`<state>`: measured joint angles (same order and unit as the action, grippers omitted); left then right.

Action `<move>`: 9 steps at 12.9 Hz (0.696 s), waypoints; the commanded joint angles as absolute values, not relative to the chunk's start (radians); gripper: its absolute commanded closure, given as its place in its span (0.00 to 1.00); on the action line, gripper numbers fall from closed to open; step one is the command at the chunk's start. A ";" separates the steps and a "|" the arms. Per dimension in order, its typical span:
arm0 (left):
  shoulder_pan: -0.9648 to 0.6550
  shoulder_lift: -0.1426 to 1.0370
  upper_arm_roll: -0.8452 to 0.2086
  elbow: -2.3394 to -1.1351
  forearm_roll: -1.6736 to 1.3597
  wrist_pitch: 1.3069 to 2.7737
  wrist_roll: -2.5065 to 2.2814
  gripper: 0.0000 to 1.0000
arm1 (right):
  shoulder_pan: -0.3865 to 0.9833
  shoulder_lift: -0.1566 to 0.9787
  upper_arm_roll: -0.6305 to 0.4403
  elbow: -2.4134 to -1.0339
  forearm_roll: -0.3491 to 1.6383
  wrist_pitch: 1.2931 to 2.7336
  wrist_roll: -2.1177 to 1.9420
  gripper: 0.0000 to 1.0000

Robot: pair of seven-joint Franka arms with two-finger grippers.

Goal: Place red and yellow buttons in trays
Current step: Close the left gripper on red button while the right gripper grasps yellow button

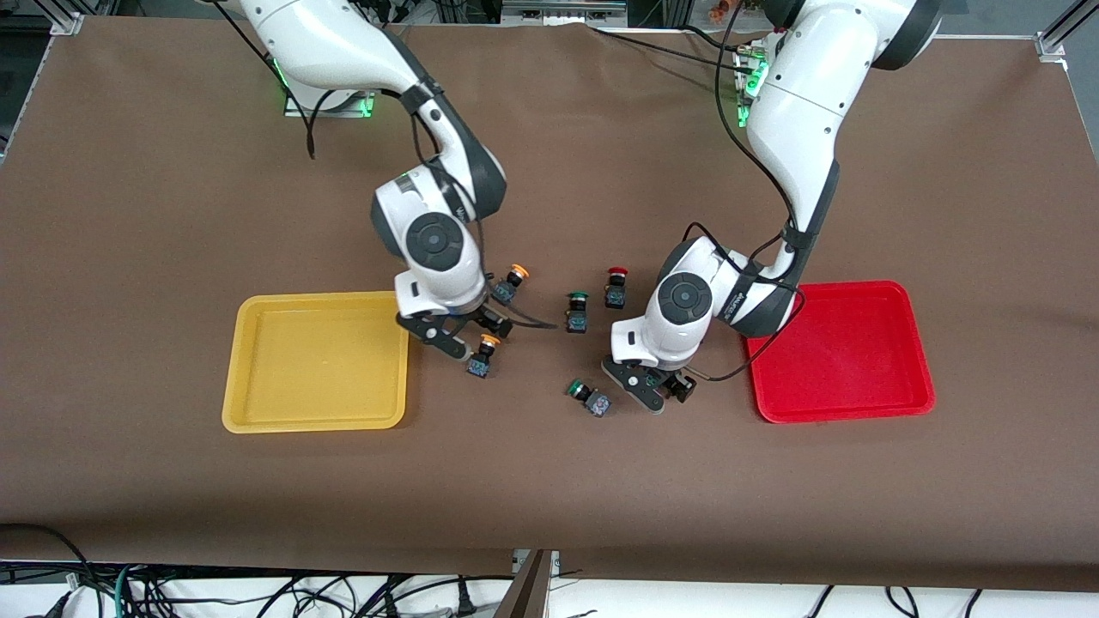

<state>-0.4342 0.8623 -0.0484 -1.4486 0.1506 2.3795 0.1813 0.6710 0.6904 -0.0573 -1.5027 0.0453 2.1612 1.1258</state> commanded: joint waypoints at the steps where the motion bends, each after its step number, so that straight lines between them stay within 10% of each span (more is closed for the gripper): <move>1: -0.434 0.856 -0.048 -1.463 0.161 2.388 0.201 0.71 | 0.719 0.712 -0.069 -1.497 0.071 2.181 1.195 0.00; 4: -0.433 0.845 -0.048 -1.471 0.164 2.378 0.202 0.89 | 0.750 0.716 -0.069 -1.528 0.072 2.192 1.215 0.00; 9: -0.422 0.747 -0.046 -1.474 0.163 2.186 0.206 0.90 | 0.758 0.710 -0.060 -1.638 0.106 2.311 1.213 0.00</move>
